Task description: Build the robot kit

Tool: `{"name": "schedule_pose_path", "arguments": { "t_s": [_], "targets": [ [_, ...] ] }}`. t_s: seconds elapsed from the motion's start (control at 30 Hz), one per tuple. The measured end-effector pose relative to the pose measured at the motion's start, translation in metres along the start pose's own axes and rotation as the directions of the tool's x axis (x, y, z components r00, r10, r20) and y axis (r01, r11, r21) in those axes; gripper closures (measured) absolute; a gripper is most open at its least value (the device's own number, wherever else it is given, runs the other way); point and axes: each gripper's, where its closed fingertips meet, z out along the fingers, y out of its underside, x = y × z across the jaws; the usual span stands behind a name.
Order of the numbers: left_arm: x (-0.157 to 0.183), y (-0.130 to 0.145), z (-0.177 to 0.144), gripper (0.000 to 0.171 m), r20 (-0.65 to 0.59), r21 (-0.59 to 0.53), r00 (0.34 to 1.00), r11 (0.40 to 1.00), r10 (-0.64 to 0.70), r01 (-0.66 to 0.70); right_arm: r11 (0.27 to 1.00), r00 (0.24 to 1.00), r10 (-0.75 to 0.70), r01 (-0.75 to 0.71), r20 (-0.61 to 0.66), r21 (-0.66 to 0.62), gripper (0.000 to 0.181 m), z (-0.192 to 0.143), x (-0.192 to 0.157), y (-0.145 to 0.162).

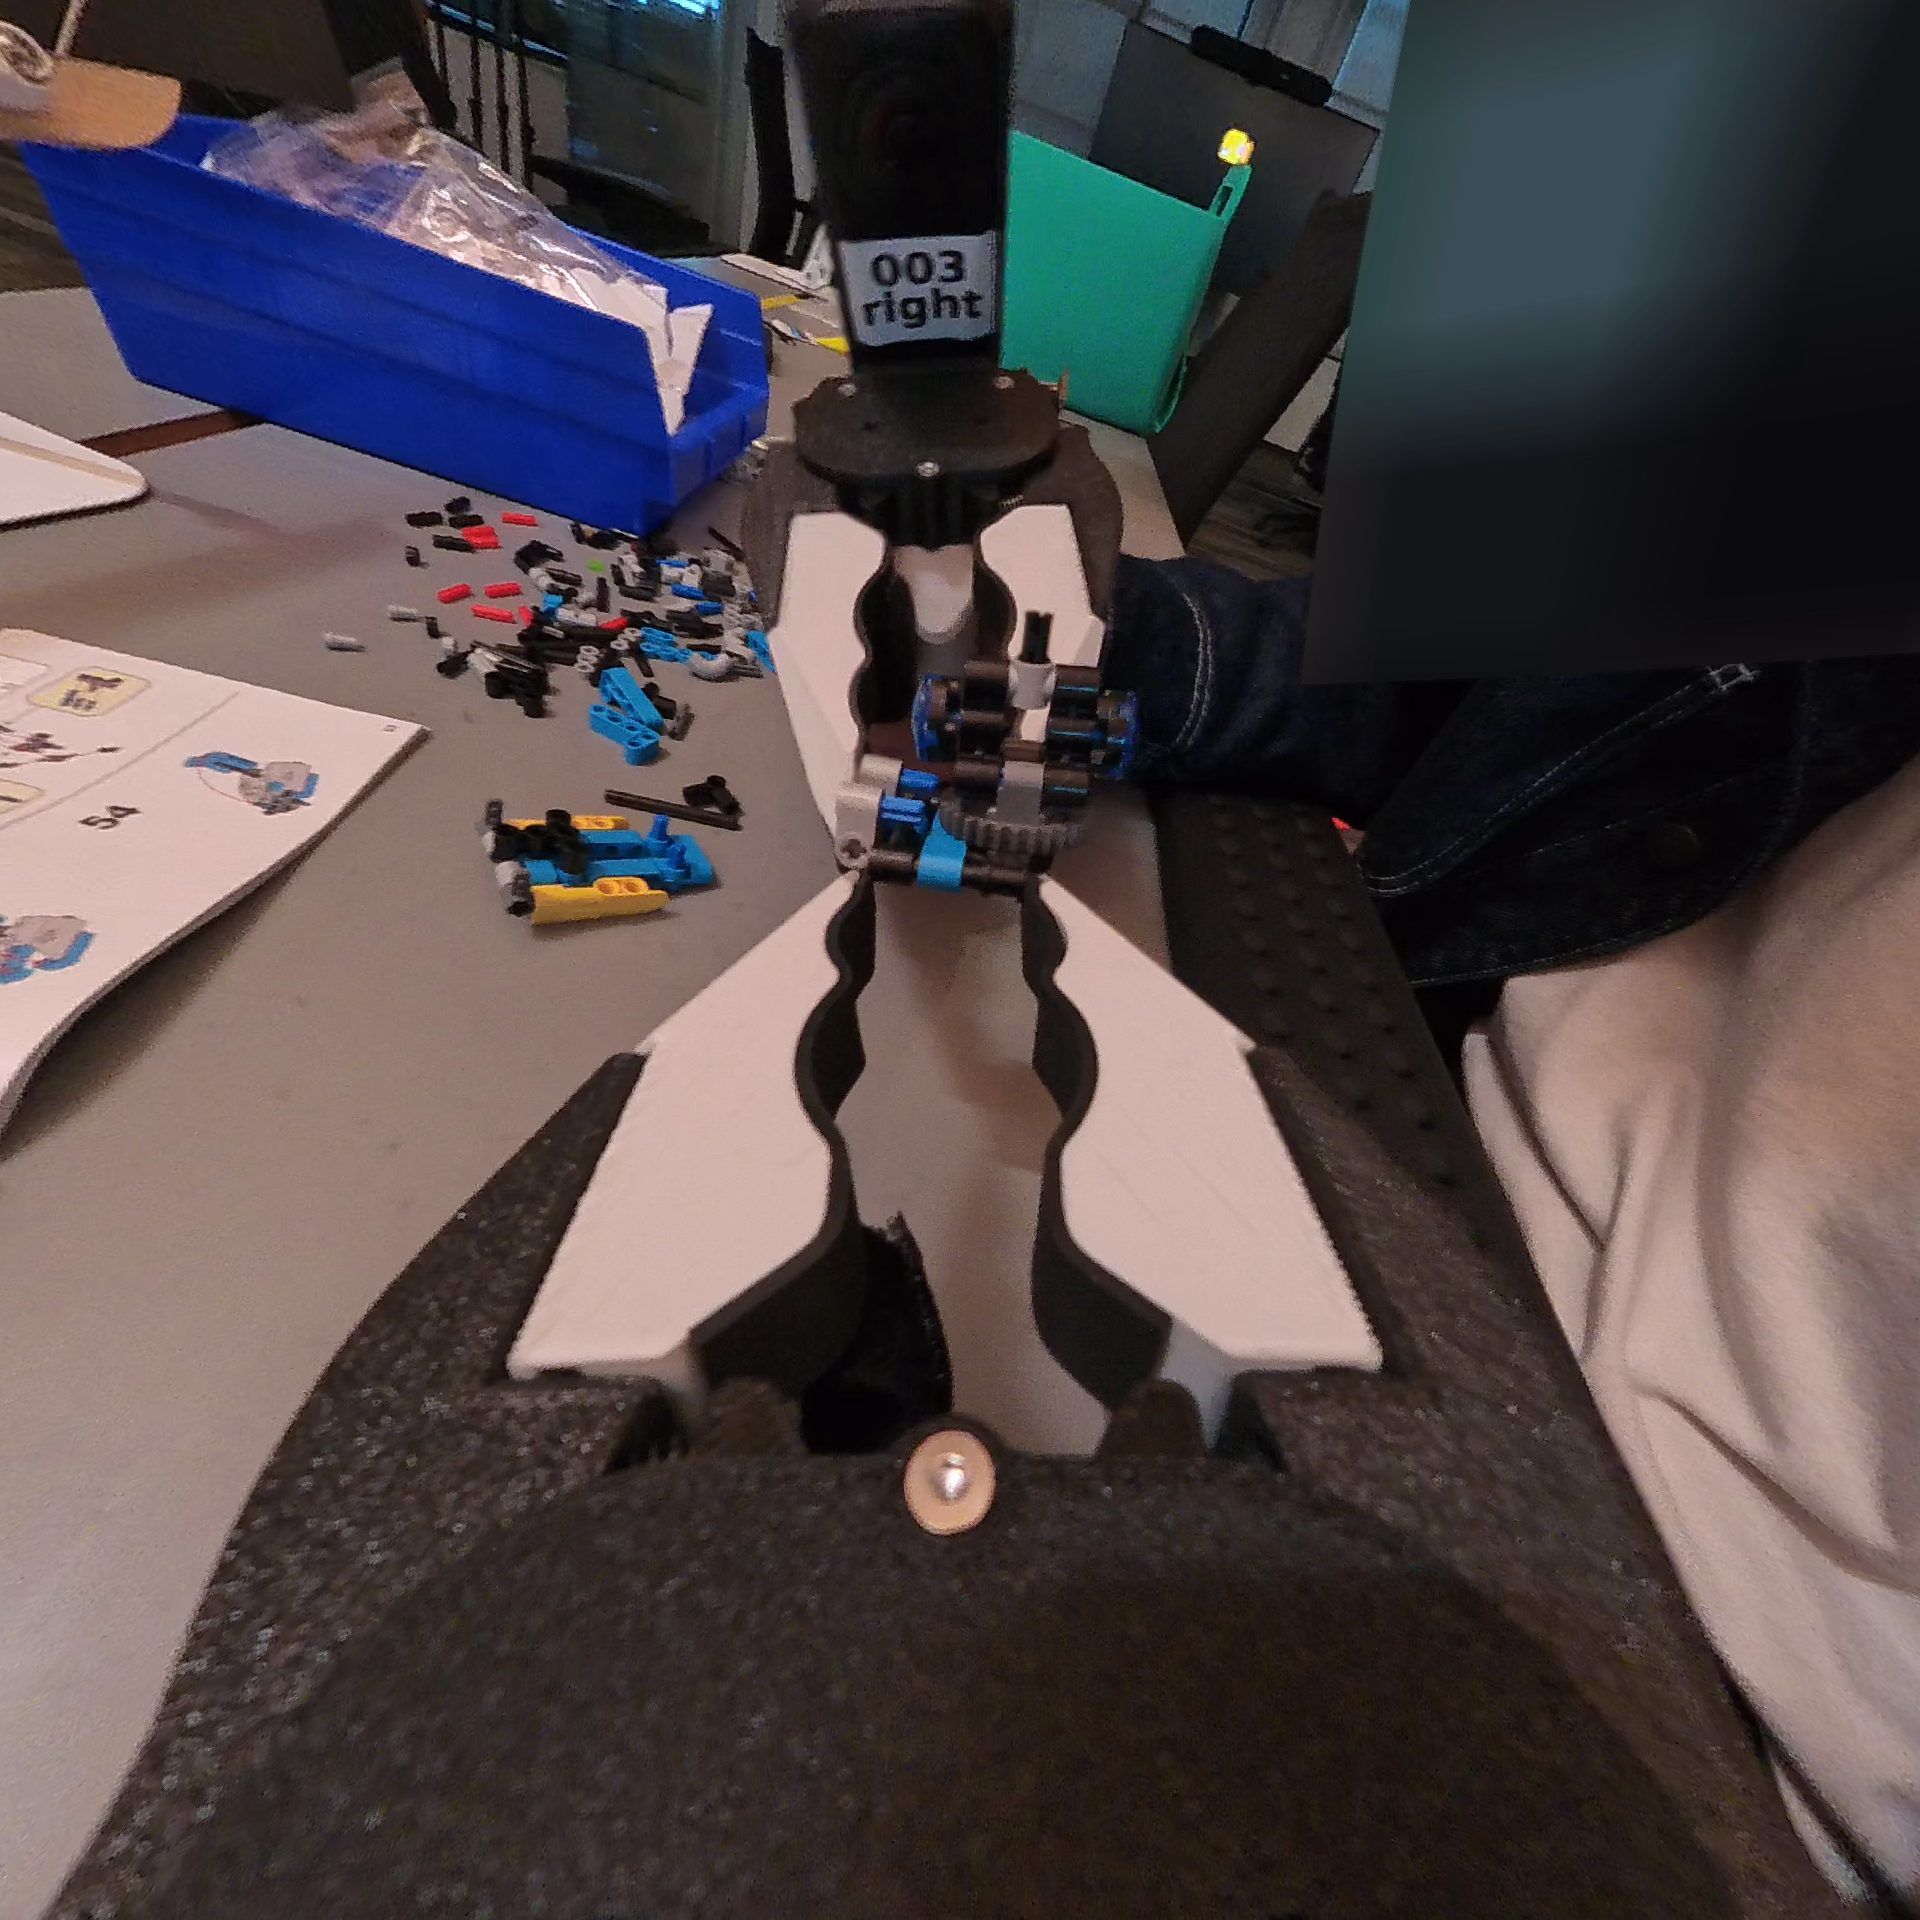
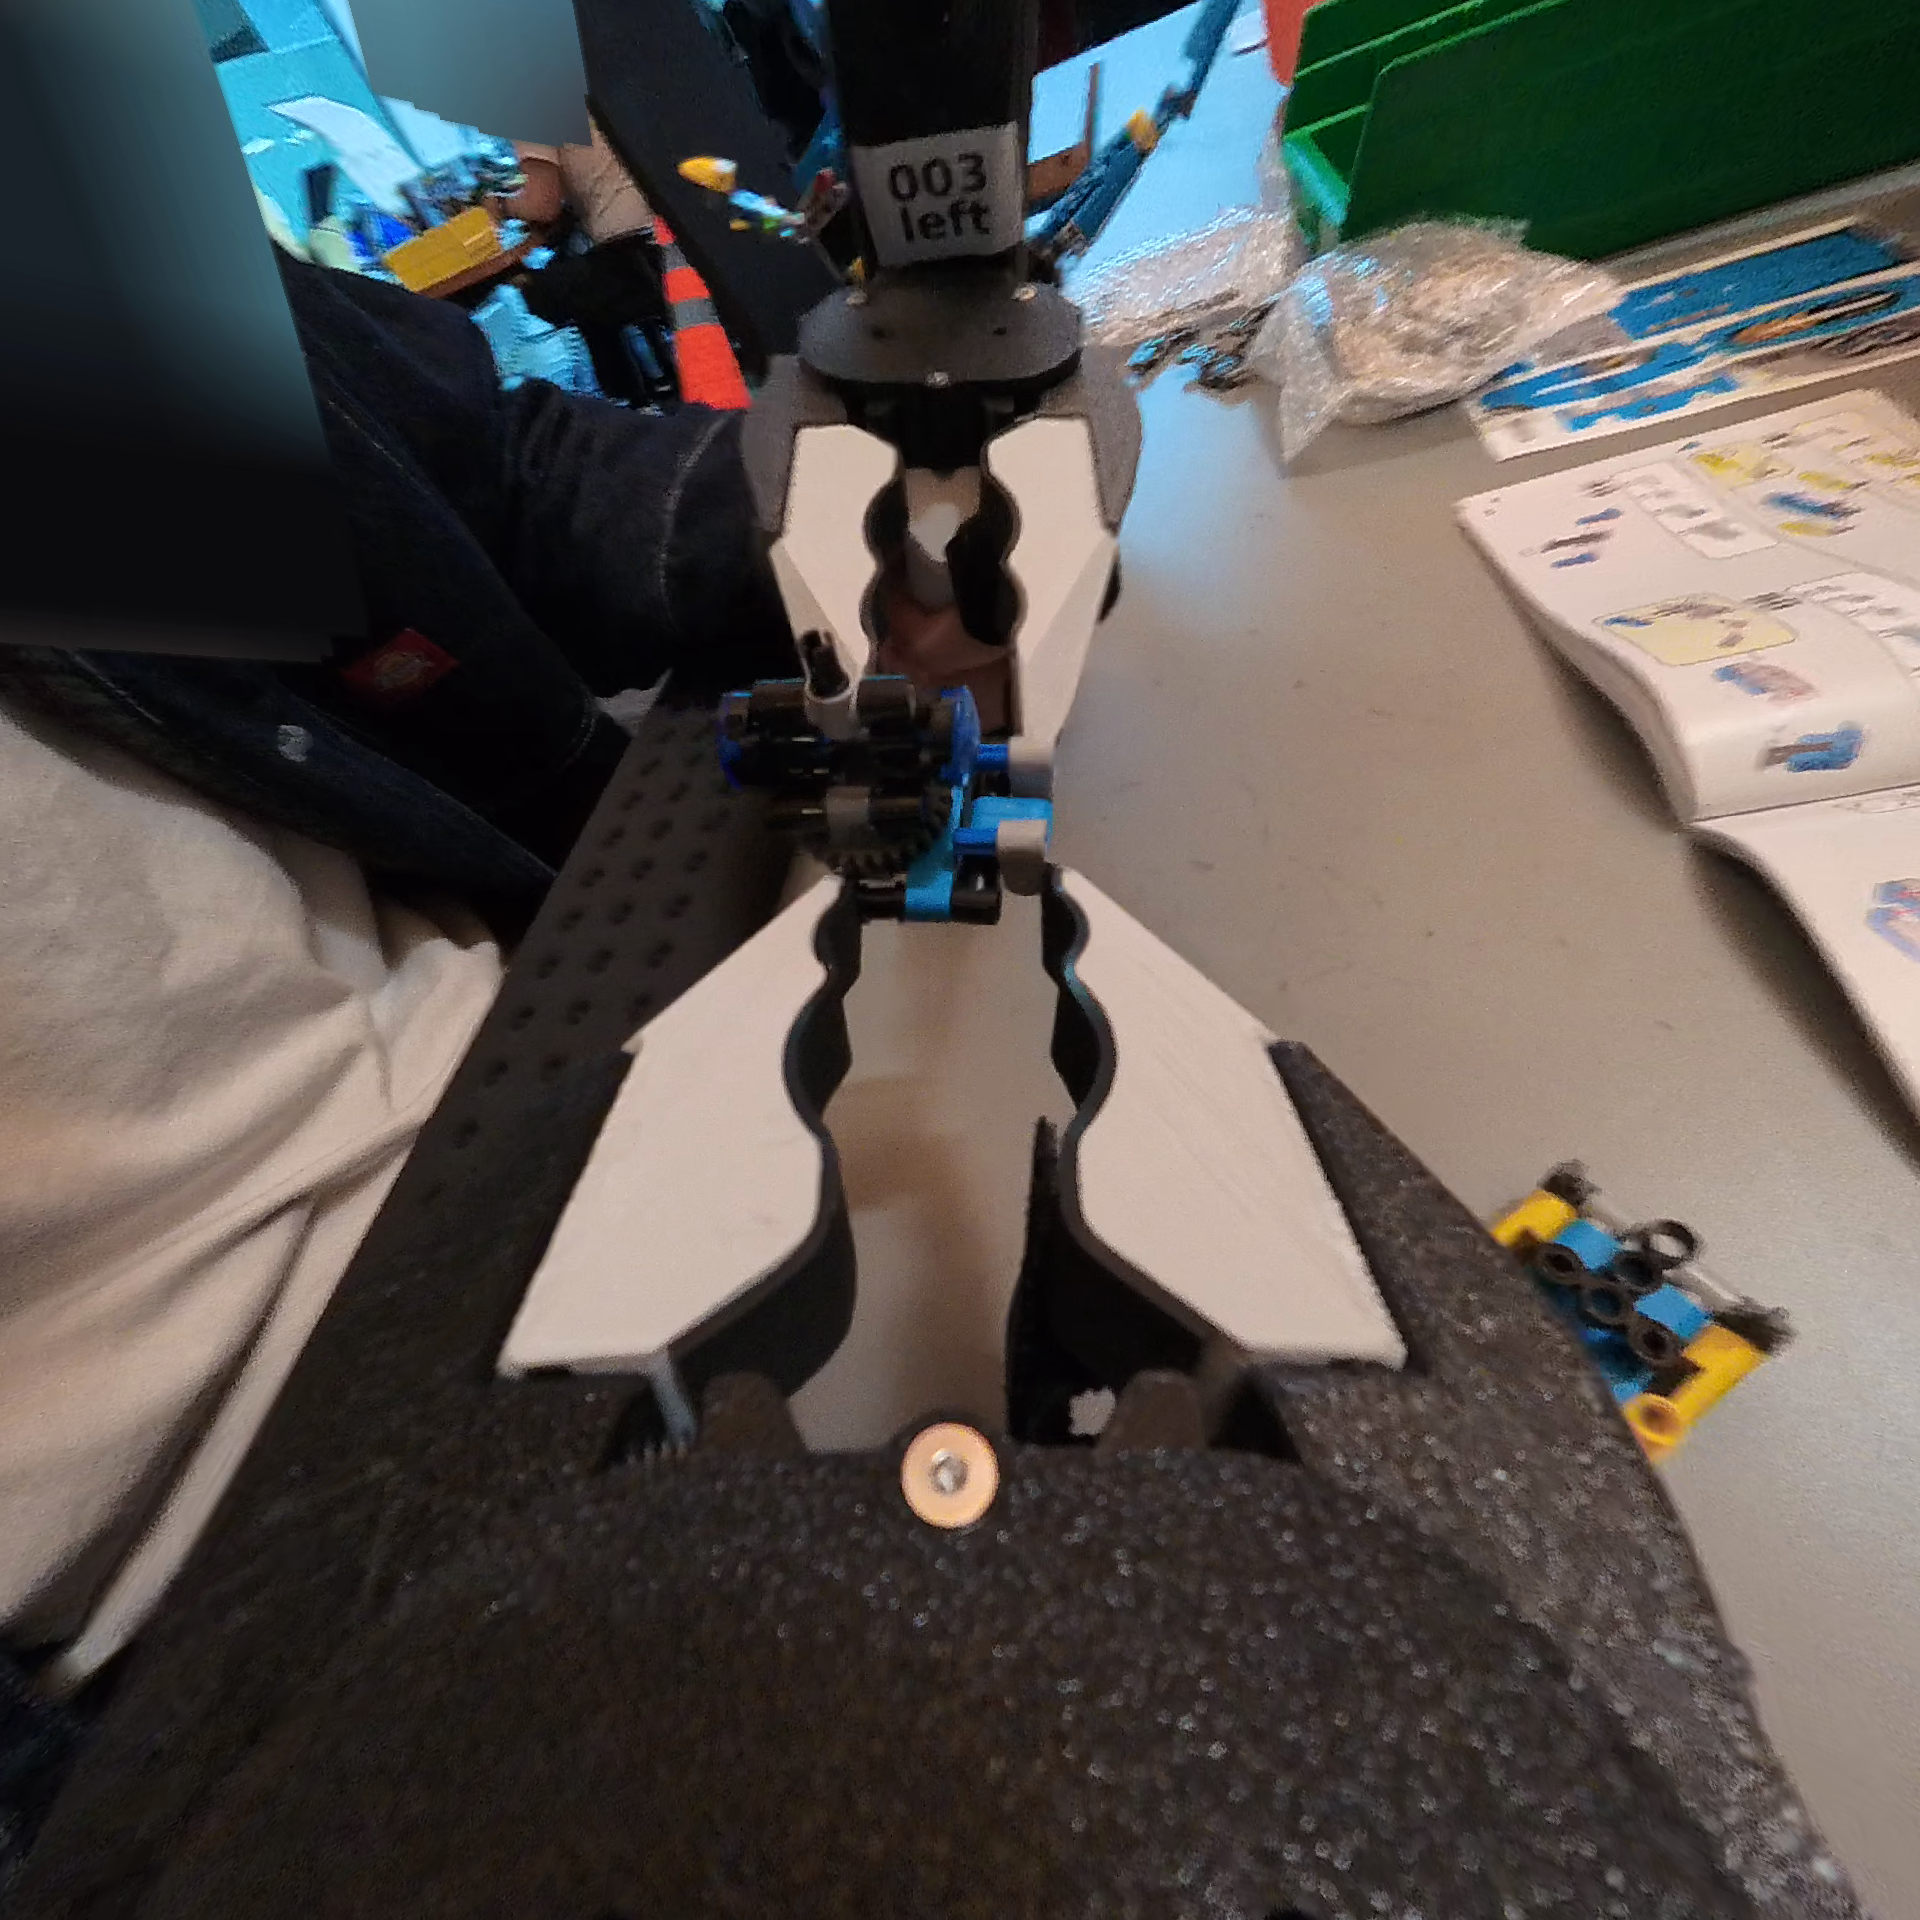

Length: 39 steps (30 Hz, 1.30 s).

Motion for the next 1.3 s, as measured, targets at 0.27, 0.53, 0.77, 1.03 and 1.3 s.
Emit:
{"name": "schedule_pose_path", "arguments": {
  "t_s": [0.27,0.53,0.77,1.03,1.3],
  "targets": [
    [-0.008,-0.009,-0.006,0.145,0.092,0.030,0.991,0.995,0.093,-0.096,0.990,0.975,-0.134,0.140,-0.175,0.018,0.152,-0.005,0.011,-0.012],
    [-0.004,-0.008,-0.005,0.145,0.106,0.021,0.982,0.987,0.156,-0.159,0.982,0.968,-0.190,0.190,-0.165,-0.015,0.157,-0.005,0.007,-0.010],
    [-0.007,0.001,-0.001,0.146,0.142,-0.059,0.962,0.973,0.232,-0.225,0.968,0.953,-0.238,0.218,-0.186,-0.124,0.158,0.000,0.012,0.007],
    [-0.011,0.004,-0.002,0.146,0.169,-0.093,0.945,0.959,0.280,-0.268,0.976,0.958,-0.214,0.198,-0.194,-0.094,0.156,0.001,0.017,0.007],
    [-0.011,0.005,0.000,0.132,0.194,-0.105,0.912,0.932,0.361,-0.347,0.951,0.941,-0.286,0.254,-0.183,-0.179,0.156,0.002,0.013,0.015]
  ]
}}
